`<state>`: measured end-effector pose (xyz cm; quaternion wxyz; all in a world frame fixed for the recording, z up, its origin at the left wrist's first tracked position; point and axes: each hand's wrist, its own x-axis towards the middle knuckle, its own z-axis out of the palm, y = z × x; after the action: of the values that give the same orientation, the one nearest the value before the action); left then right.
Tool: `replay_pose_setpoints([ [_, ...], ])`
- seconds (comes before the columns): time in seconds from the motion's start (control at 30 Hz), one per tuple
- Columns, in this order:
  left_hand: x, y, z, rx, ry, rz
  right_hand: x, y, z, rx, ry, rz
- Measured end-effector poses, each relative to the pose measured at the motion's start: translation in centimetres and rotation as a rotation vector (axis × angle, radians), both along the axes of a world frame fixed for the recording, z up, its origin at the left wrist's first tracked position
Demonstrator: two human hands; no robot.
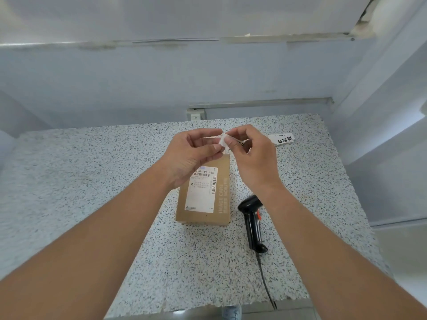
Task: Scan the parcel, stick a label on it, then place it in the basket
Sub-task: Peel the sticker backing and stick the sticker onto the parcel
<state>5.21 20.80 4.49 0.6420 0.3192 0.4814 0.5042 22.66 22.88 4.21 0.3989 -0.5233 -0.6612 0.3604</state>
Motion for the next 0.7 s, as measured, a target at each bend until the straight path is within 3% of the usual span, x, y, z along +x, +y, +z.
replay_pose_setpoints([
  [0.3, -1.2, -1.7, 1.9, 0.020, -0.078, 0.057, -1.3, -1.2, 1.4, -0.142, 0.267, -0.016],
  [0.7, -1.6, -3.1, 4.2, 0.013, -0.041, 0.091, -1.4, -1.8, 3.2, -0.102, 0.243, 0.072],
])
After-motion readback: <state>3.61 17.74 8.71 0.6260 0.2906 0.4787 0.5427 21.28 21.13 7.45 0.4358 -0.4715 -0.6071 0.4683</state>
